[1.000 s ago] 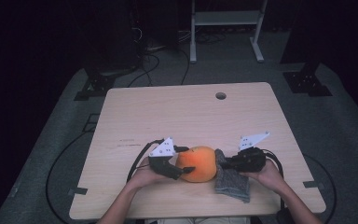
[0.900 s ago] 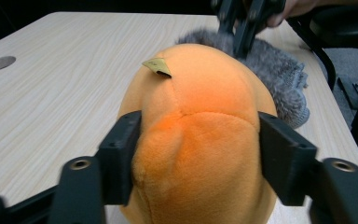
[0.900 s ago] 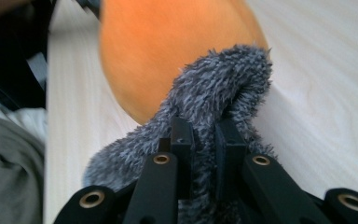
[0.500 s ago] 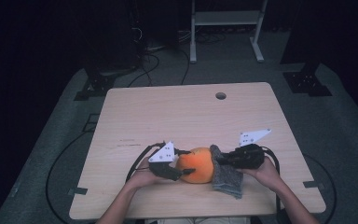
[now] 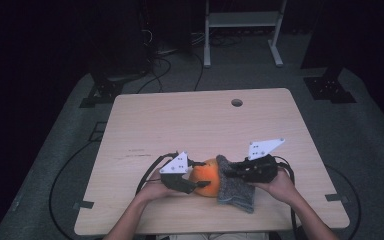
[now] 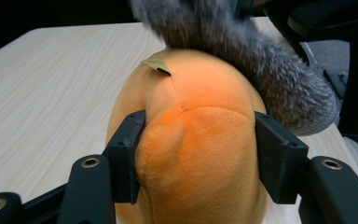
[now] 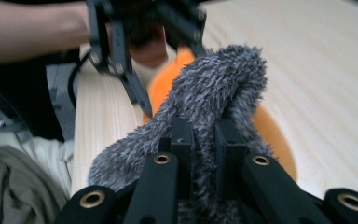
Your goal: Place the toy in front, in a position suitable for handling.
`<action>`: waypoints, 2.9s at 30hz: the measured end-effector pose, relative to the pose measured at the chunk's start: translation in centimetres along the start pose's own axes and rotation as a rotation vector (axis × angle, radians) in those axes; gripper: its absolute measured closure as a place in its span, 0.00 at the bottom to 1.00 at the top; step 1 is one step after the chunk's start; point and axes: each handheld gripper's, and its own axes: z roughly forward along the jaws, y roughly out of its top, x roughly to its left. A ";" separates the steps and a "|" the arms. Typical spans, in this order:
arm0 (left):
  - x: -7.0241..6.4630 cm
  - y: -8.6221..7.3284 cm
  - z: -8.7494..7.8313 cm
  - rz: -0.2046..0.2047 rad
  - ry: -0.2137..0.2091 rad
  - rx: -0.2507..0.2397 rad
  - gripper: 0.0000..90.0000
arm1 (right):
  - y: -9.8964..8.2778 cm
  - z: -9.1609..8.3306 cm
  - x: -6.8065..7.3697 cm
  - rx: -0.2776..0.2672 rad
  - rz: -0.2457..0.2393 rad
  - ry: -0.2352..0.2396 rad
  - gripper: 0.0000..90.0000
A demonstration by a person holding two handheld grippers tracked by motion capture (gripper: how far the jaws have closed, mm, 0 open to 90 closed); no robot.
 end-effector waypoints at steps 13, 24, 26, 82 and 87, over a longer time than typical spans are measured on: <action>-0.4 0.5 0.6 0.032 0.022 0.012 0.46 | 1.0 -0.2 1.2 -0.002 -0.052 -0.039 0.89; 0.0 0.8 0.9 -0.029 0.038 0.009 0.41 | -1.4 -0.9 0.5 0.017 0.004 -0.052 0.89; -0.4 1.0 1.1 0.005 0.033 0.014 0.43 | -0.3 -1.1 1.0 -0.028 -0.009 -0.035 0.89; 0.1 -0.1 -0.5 -0.086 0.018 0.008 0.49 | -4.6 -1.3 -1.8 0.103 0.103 -0.093 0.89; 0.1 -0.3 -0.6 -0.070 0.005 0.007 0.50 | -4.1 -1.7 -1.8 0.047 0.104 -0.070 0.89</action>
